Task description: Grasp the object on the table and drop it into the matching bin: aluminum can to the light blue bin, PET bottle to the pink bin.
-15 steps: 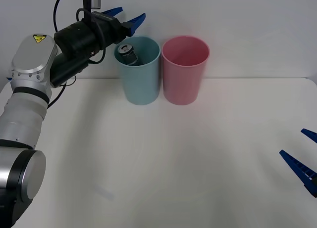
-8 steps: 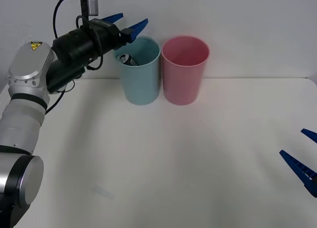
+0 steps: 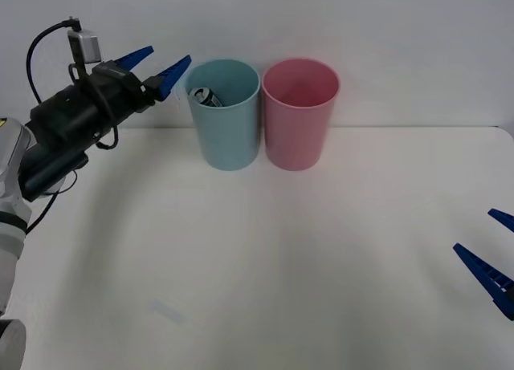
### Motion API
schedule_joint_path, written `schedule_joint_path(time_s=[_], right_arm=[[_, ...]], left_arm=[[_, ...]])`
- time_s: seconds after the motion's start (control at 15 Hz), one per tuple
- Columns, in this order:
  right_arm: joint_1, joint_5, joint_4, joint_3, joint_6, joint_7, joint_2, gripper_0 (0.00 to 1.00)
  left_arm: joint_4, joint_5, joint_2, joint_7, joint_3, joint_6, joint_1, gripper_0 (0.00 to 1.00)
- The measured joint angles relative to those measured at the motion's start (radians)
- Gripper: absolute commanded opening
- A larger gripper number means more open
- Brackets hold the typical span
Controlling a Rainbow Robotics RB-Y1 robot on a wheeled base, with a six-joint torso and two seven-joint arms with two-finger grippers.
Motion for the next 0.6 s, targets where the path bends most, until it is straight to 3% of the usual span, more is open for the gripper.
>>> schedule_joint_path(time_s=[0.6], right_arm=[[0.0,0.0,0.0,0.0,0.0,0.0,0.0,1.0]], left_arm=[[-0.209,0.015,0.011,-0.057,0.293,-0.237,0.345,1.0]])
